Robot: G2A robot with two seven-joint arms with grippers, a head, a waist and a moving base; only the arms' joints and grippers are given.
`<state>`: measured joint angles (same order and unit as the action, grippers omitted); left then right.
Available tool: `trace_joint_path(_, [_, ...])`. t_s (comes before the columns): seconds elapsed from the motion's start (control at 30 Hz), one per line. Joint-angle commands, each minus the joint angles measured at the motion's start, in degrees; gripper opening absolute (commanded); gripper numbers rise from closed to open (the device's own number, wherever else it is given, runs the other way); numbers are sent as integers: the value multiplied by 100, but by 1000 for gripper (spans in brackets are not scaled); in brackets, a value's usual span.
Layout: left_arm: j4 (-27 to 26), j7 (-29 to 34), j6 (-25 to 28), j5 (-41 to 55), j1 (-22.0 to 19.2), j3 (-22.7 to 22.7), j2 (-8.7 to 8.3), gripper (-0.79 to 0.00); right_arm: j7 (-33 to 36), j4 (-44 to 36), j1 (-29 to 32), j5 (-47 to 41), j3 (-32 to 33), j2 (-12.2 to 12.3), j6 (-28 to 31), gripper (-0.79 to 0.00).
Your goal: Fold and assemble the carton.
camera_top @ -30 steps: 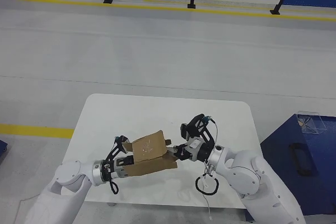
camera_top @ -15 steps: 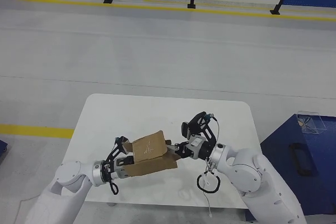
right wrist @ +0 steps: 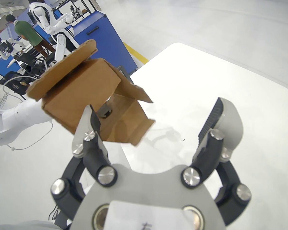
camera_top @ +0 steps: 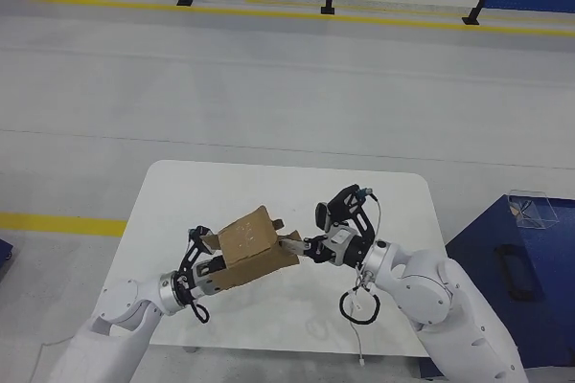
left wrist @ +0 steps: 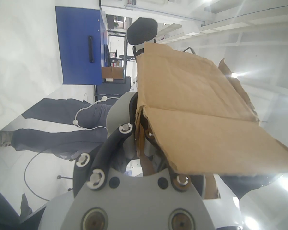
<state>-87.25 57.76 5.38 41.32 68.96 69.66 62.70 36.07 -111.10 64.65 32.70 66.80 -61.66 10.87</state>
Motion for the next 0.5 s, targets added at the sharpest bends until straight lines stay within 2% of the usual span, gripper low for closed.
trace_joint_path(0.0, [44,-91,105,13,-10,19,9,-785,-3,-13,26,-20,55,5,16,0])
trace_joint_path(0.27, [124,-443,572,251,61,93,61,-785,-110,-126,269,-52,414,43,19,0])
trace_joint_path(0.47, [138,-364,684,298,78,63,87,-785,-71,1,222,141,211,16,-47,0])
